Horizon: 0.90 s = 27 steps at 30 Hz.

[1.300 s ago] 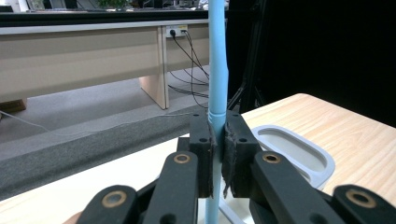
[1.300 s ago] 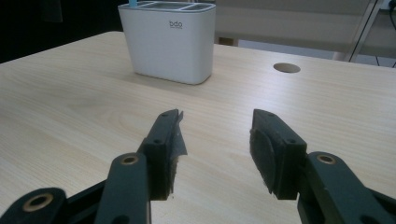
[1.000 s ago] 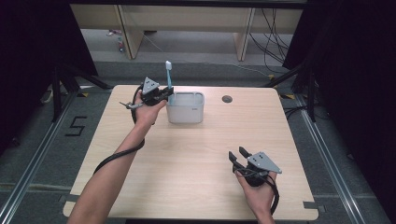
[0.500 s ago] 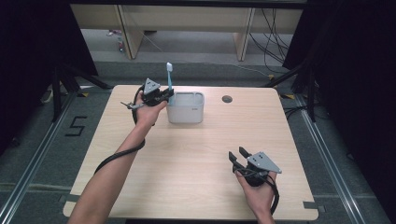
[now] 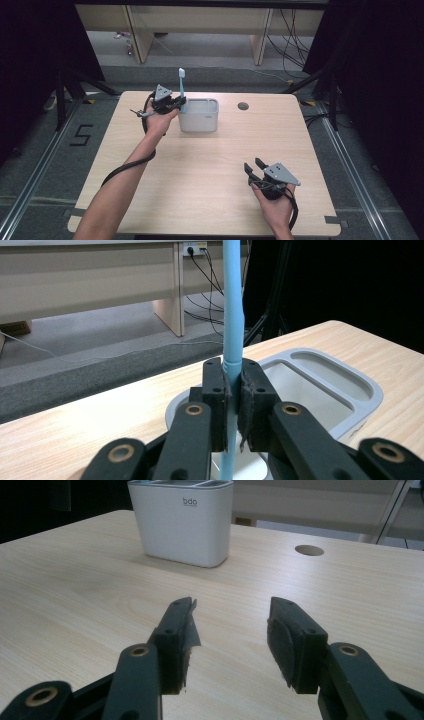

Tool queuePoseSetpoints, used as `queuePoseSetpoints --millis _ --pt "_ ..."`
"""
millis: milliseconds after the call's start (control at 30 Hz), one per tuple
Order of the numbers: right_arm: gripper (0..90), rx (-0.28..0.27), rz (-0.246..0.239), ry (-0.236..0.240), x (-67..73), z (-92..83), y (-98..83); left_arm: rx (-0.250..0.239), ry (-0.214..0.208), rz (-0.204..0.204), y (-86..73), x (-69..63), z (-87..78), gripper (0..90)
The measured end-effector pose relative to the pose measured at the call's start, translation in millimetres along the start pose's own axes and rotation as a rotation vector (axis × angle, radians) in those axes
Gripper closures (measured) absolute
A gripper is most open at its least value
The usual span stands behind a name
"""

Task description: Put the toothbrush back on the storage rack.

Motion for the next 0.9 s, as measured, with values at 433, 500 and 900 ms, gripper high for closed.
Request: queuePoseSetpoints --millis 433,500,900 --pt "53.1 0.008 0.018 0.012 0.4 1.1 -0.5 0.036 0.013 0.004 -2.4 0.3 0.6 82.4" --pt "53.2 0.005 -0.012 0.001 -1.4 0.5 0.1 0.04 0.017 0.002 -2.7 1.0 0.7 82.4" --pt "53.0 0.011 -0.01 0.002 -1.8 0.2 0.2 0.074 0.03 0.005 -4.7 1.6 0.8 82.5"
Point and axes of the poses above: each handheld gripper's, and its own axes: z roughly forward along the jaws, y roughly out of its top, x roughly to its left, the point moved 1 cm from there along z, roughly forward along the jaws, and after that the axes turned 14 degrees about y, right-handed, at the moved point
